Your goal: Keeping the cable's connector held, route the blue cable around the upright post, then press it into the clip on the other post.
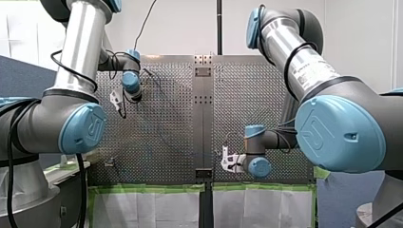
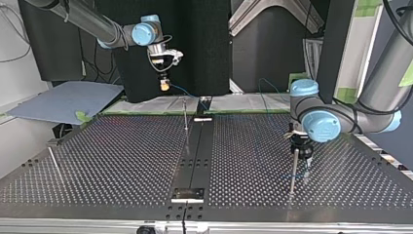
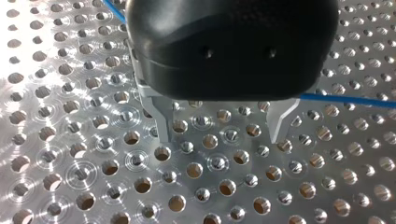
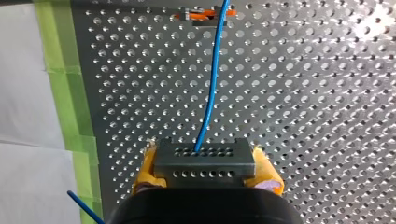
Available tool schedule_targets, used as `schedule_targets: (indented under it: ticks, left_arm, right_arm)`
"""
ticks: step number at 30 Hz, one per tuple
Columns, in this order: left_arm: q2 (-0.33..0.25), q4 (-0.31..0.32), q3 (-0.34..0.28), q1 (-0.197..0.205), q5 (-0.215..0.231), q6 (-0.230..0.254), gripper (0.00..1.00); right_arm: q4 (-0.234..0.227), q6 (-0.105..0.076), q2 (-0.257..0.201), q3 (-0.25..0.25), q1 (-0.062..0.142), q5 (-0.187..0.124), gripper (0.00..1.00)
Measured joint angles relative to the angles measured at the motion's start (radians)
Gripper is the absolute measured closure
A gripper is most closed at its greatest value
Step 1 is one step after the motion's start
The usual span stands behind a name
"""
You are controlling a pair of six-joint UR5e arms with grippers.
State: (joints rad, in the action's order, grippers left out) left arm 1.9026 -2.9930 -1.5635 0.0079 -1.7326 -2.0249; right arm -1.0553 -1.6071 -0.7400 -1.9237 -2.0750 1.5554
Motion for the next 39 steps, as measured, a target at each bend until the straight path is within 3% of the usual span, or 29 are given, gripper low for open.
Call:
schedule_targets:
  ticks: [9, 20, 30, 39]
  left_arm:
    - [0.000, 0.000, 0.000, 0.000, -0.003, -0.012, 0.01]
    - [0.000, -0.011, -0.008, 0.010, -0.007, -0.125, 0.01]
    - [-0.001, 0.054, -0.050, 0.026, 0.060, -0.214, 0.01]
    - [-0.004, 0.135, -0.125, 0.054, 0.064, -0.303, 0.01]
  right_arm:
    - [-0.012, -0.003, 0.018, 0.001, 0.008, -0.003, 1.00]
    - [-0.015, 0.002, 0.020, 0.001, 0.009, -0.002, 1.00]
    - [-0.018, 0.005, 0.020, 0.000, 0.009, -0.003, 1.00]
    - [-0.019, 0.006, 0.020, 0.000, 0.009, -0.003, 1.00]
